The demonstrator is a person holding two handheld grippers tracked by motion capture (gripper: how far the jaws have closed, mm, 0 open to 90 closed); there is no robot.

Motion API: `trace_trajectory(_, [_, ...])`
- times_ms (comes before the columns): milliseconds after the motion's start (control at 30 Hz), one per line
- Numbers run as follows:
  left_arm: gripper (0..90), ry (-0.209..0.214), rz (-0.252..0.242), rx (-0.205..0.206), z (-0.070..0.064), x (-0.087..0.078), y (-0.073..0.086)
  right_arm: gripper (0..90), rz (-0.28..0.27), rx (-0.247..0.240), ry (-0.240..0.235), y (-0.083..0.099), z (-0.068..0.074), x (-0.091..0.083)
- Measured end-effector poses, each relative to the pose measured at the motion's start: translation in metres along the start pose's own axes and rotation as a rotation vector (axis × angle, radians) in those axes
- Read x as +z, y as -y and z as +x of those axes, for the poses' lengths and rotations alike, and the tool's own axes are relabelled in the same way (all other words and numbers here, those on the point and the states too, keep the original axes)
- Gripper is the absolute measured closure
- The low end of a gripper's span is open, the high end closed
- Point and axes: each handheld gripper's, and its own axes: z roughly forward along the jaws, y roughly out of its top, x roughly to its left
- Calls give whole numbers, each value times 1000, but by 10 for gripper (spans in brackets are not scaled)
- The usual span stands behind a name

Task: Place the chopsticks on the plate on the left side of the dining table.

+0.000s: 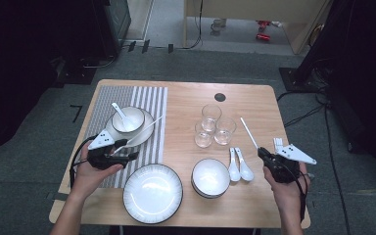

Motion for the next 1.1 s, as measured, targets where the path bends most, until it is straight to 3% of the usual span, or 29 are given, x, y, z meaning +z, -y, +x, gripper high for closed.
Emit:
trace_trajectory(367, [286,12,-13,19,-7,-1,-8,865,-18,-56,-88,-27,27,3])
trace_trajectory(1100, [256,37,-27,92,-21,2,-31,865,33,-172,-262,-55,77,32])
